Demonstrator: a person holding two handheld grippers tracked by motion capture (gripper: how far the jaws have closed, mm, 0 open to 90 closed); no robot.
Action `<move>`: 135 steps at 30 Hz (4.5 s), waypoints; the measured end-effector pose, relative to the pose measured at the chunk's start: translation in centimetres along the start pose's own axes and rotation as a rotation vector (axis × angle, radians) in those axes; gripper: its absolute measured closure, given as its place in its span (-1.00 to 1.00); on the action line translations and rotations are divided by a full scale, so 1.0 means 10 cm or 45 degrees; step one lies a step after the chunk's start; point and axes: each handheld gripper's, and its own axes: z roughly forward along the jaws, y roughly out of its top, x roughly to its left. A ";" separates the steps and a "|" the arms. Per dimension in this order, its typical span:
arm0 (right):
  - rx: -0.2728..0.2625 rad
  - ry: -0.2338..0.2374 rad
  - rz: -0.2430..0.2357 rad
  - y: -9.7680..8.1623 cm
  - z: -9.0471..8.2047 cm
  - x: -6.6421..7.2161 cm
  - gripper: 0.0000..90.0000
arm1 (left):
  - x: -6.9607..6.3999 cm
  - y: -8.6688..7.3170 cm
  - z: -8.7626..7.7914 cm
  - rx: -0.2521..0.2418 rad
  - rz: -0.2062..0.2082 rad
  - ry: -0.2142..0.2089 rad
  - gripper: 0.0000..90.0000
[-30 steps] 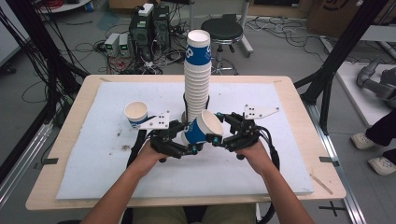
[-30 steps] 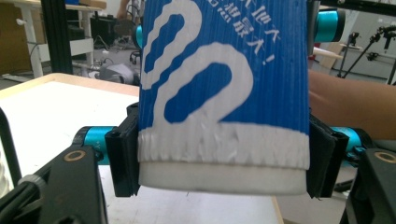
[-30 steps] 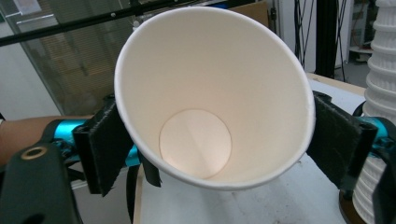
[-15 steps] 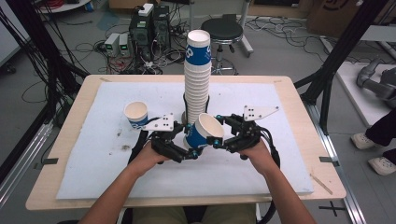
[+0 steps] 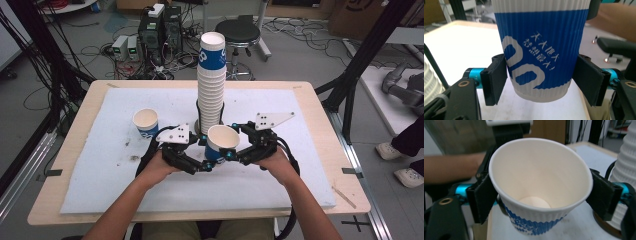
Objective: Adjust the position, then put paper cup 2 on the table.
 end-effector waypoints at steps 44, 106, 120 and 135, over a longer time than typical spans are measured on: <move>-0.038 -0.388 -0.065 -0.17 -0.41 -0.15 -0.49 | 0.11 -0.31 -0.97 -0.172 -0.111 0.497 -0.66; 0.109 -0.892 0.222 -1.04 -0.72 -0.94 -0.57 | 0.19 -0.51 -1.21 -0.185 -0.147 0.624 -0.66; 0.245 -0.840 0.331 -1.13 -0.81 -0.88 -0.59 | 0.21 -0.53 -1.21 -0.177 -0.163 0.618 -0.66; 0.184 -0.840 0.310 -1.09 -1.18 -0.51 -0.59 | 0.22 -0.51 -1.24 -0.222 -0.168 0.631 -0.66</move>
